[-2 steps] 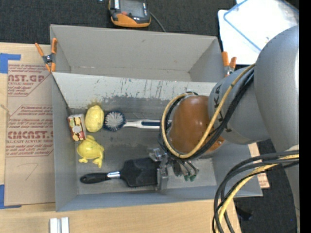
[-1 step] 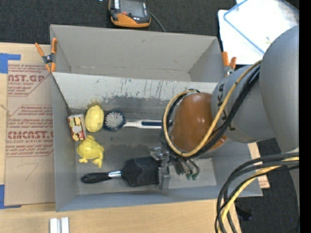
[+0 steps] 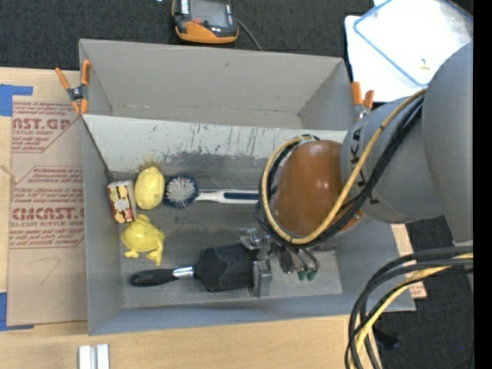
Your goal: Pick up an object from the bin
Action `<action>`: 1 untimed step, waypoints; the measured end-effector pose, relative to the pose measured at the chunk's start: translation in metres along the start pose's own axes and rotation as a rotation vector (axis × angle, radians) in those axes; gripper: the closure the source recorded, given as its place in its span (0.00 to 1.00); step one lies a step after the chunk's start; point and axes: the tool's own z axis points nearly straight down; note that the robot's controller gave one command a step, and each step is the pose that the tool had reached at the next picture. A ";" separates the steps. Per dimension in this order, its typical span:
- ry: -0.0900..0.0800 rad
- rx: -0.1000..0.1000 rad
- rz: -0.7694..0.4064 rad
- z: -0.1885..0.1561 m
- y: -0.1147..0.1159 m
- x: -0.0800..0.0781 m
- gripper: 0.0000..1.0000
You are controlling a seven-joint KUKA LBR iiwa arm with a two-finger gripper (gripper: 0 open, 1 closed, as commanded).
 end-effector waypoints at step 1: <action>0.003 0.000 0.000 -0.018 0.000 0.001 1.00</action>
Offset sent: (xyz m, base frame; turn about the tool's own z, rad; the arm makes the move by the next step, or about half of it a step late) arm -0.0011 0.0002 0.0914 -0.0002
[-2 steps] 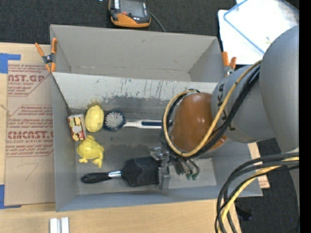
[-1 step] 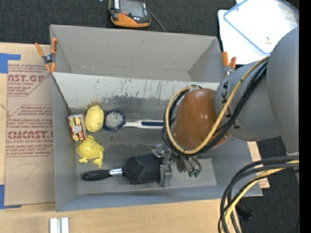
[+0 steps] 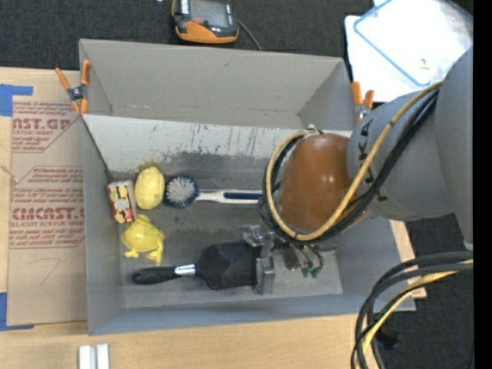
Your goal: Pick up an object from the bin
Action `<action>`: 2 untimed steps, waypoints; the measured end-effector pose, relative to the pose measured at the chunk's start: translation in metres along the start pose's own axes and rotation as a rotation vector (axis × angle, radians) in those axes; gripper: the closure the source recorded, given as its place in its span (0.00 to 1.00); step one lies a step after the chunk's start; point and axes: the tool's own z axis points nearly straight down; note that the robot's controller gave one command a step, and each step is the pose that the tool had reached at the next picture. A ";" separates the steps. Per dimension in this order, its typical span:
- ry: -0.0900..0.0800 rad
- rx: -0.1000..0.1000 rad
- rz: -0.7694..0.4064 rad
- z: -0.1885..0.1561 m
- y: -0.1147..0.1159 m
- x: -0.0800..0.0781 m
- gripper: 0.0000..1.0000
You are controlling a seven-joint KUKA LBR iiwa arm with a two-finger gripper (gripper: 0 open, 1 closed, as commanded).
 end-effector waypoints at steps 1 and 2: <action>0.007 0.000 0.000 -0.036 0.000 0.001 1.00; 0.001 0.000 -0.001 -0.063 0.001 0.000 1.00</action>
Offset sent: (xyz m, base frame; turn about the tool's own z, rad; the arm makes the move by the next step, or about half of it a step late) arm -0.0017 -0.0001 0.0682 -0.0003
